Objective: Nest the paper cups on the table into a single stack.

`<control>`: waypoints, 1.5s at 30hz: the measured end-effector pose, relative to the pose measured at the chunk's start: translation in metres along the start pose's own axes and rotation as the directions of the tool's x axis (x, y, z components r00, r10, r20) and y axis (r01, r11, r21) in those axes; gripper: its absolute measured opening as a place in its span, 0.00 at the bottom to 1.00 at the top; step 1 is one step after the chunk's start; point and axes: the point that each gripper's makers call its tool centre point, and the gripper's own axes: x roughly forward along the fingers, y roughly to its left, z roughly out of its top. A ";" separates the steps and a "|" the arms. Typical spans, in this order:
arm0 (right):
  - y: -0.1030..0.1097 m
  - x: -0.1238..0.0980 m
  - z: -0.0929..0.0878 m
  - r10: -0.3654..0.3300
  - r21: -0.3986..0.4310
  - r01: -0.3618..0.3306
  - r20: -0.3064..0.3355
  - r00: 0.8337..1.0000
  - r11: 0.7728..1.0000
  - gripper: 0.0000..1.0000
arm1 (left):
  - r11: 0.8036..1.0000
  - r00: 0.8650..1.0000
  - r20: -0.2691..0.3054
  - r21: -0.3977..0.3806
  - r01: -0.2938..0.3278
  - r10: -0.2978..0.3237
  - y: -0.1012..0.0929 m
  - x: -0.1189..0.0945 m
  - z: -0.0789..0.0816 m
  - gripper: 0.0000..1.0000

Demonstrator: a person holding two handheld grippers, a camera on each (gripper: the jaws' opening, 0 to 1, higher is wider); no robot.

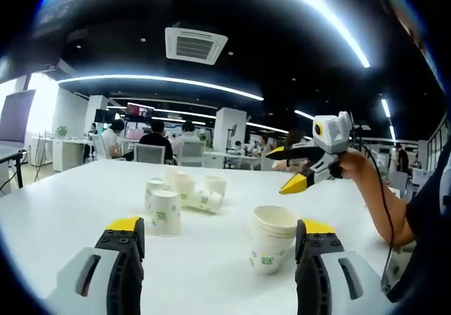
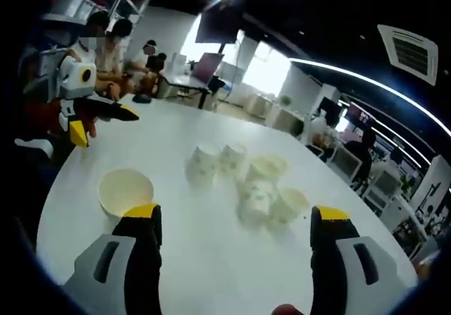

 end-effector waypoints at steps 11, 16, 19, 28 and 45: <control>-0.003 0.007 -0.009 -0.005 0.023 0.006 -0.021 1.000 1.000 0.83 | 1.000 1.000 -0.002 -0.005 0.008 -0.008 -0.001 -0.002 -0.002 0.93; -0.002 0.010 -0.011 -0.003 0.024 0.004 -0.026 1.000 1.000 0.78 | 1.000 1.000 -0.001 -0.010 0.011 -0.011 -0.001 -0.002 -0.004 0.92; 0.000 0.014 -0.015 0.003 0.026 -0.002 -0.031 0.999 1.000 0.75 | 1.000 1.000 0.000 -0.013 0.014 -0.014 -0.002 -0.003 -0.005 0.91; 0.004 0.023 -0.023 0.012 0.037 -0.010 -0.048 0.999 0.999 0.68 | 1.000 1.000 0.000 -0.025 0.014 -0.014 0.002 -0.007 -0.009 0.90; 0.007 0.050 -0.027 0.013 0.133 -0.012 -0.002 1.000 0.991 0.54 | 0.999 1.000 -0.005 -0.041 0.020 -0.020 0.007 -0.008 -0.017 0.88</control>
